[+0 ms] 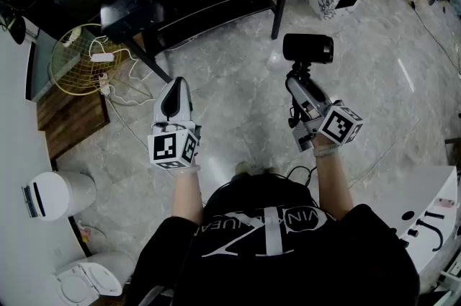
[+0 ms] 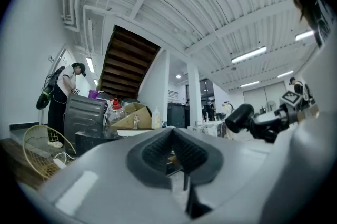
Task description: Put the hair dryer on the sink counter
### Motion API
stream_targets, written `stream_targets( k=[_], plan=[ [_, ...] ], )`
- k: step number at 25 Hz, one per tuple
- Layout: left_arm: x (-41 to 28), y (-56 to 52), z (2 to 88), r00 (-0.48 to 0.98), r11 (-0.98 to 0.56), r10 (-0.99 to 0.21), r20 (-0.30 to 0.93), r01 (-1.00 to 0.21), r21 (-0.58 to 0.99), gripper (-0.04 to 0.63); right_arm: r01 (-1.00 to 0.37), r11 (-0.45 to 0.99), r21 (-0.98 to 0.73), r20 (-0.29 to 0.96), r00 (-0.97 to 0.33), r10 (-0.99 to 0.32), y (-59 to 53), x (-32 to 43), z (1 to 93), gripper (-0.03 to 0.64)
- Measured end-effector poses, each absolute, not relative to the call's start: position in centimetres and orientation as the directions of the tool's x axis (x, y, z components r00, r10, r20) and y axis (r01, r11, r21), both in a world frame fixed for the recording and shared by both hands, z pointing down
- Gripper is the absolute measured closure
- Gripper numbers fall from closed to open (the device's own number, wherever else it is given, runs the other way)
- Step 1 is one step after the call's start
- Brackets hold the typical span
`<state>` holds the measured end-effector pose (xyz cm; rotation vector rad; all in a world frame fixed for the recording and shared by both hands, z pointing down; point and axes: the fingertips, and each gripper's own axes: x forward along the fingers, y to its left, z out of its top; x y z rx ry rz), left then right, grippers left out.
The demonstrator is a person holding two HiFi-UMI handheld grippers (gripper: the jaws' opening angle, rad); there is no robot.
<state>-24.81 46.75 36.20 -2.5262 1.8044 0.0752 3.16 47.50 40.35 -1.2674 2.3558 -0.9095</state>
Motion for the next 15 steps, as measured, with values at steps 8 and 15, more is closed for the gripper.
stream_targets(
  k=[8,15],
  plan=[
    [-25.3,45.8,36.8,0.318,-0.319,-0.946,-0.067,-0.948,0.007,0.595,-0.641,0.39,-0.661,0.019,-0.535,-0.845,47.3,3.4,40.9,0.348],
    [-25.2,44.9,37.8,0.318,-0.32,-0.946,-0.059,-0.947,0.029,0.595,-0.653,0.371,-0.661,0.036,-0.521,-0.853,46.9,3.7,41.8,0.348]
  ],
)
